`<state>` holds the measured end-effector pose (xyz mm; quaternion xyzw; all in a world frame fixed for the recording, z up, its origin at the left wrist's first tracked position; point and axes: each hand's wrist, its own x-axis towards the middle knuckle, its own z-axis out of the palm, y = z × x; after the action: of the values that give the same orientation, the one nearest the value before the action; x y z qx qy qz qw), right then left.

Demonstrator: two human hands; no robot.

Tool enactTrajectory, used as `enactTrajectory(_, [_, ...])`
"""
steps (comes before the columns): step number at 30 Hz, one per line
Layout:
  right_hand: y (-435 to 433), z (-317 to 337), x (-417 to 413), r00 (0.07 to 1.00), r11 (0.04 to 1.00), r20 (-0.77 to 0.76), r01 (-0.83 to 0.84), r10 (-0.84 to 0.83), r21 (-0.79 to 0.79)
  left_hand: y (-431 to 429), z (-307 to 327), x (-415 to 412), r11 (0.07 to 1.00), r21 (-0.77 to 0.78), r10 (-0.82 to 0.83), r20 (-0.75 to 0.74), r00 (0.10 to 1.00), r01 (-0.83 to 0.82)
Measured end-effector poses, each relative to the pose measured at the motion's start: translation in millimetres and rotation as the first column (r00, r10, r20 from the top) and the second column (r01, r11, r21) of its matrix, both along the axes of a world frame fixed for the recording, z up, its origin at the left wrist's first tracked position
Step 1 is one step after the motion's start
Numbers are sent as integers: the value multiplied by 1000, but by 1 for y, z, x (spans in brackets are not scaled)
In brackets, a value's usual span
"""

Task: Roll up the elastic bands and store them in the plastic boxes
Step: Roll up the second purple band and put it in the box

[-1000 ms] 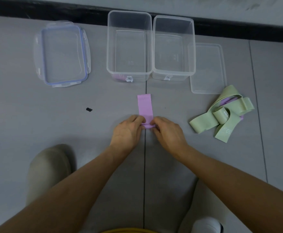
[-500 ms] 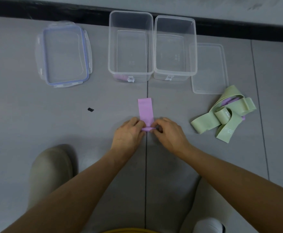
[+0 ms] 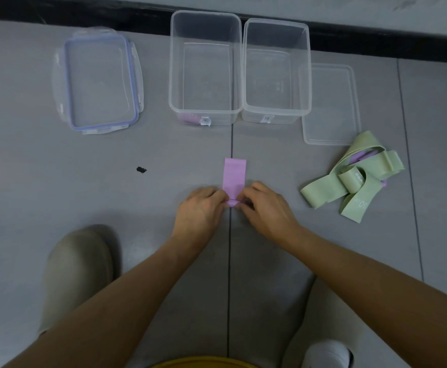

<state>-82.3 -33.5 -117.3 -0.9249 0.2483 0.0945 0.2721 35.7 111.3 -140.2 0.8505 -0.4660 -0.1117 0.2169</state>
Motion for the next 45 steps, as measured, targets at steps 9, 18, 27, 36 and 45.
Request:
enactTrajectory(9, [9, -2, -4, 981, 981, 64, 176, -182, 82, -7, 2, 8, 998, 44, -37, -43, 998, 39])
enactTrajectory(18, [2, 3, -1, 984, 985, 61, 161, -165, 70, -6, 3, 11, 997, 20, -70, -26, 997, 71])
enactTrajectory(27, [-1, 2, -5, 997, 998, 60, 55, -55, 5, -11, 1, 10, 1000, -3, 1, -67, 998, -1])
enactTrajectory(36, [-4, 6, -1, 995, 992, 33, 95, -98, 89, -8, 8, 6, 999, 39, -3, -119, 993, 8])
enactTrajectory(45, [-2, -1, 1, 997, 997, 50, 64, -62, -38, -7, 6, 9, 999, 37, -16, -66, 998, 18])
